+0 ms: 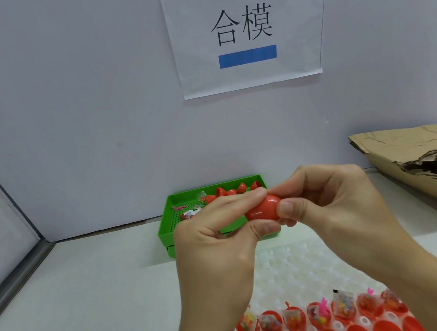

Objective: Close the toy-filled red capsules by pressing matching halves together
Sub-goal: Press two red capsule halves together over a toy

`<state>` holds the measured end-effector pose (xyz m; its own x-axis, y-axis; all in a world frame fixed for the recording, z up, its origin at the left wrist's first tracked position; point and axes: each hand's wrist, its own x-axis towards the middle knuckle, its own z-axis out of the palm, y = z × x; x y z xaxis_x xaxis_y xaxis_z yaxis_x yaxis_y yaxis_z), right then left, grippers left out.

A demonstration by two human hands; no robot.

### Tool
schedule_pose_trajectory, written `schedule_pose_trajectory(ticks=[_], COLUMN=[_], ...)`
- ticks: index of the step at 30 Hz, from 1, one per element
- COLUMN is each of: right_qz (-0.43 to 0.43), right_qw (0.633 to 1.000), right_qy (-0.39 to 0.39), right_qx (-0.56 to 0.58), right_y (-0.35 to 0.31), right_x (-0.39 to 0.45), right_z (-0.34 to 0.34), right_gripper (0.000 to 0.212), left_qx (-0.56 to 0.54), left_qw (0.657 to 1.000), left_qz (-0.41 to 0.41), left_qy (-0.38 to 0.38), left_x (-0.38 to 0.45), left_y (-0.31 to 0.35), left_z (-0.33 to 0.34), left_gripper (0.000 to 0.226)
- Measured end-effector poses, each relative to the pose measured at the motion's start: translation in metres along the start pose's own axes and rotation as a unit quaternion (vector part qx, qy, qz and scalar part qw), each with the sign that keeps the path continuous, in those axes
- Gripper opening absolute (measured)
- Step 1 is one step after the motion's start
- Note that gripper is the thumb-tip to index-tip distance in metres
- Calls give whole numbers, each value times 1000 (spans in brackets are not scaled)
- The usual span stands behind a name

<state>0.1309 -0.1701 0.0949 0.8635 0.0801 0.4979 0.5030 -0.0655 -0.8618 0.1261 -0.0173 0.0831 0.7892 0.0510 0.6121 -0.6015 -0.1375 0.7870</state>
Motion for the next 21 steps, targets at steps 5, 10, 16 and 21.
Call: schedule_pose_trajectory(ticks=[5, 10, 16, 21], right_qz=[13, 14, 18, 16], right_qw=[999, 998, 997, 998], right_qy=[7, 24, 44, 32], right_qx=[46, 63, 61, 49], right_y=[0, 0, -1, 1], right_x=[1, 0, -1, -1], right_z=[-2, 1, 5, 5], right_gripper=[11, 15, 12, 8], left_qx=[-62, -91, -81, -39], left_qw=[997, 995, 996, 999], left_qz=[-35, -36, -29, -25], left_qy=[11, -3, -11, 0], left_x=[0, 1, 1, 1], left_y=[2, 4, 4, 2], left_z=[-1, -2, -3, -5], left_gripper=[33, 33, 33, 35])
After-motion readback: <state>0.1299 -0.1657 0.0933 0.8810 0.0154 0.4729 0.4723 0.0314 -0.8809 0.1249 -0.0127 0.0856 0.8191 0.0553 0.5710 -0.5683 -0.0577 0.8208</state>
